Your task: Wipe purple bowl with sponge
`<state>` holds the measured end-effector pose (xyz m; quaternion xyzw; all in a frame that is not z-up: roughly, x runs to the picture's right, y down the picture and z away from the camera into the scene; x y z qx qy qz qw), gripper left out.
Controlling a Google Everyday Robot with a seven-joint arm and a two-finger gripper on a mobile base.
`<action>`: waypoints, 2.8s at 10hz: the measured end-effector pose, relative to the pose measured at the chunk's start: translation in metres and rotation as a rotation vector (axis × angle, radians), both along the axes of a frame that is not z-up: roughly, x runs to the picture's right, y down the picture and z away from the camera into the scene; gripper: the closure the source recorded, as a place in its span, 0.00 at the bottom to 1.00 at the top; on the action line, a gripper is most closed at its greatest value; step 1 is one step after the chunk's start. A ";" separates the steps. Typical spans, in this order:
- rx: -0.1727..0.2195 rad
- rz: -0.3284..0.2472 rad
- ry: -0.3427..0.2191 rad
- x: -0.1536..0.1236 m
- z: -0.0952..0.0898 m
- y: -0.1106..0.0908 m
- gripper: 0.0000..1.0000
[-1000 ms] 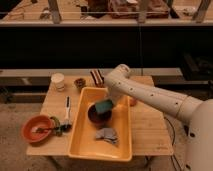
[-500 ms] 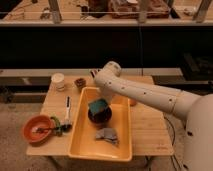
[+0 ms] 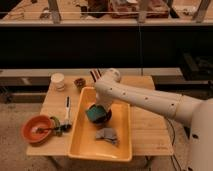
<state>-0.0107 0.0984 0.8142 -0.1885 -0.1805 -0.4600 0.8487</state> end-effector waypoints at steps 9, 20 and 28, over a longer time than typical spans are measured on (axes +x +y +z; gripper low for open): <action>0.039 -0.014 0.177 0.077 -0.018 0.003 1.00; 0.001 0.015 0.176 0.049 0.041 -0.044 1.00; -0.043 -0.004 0.004 0.001 0.019 -0.018 1.00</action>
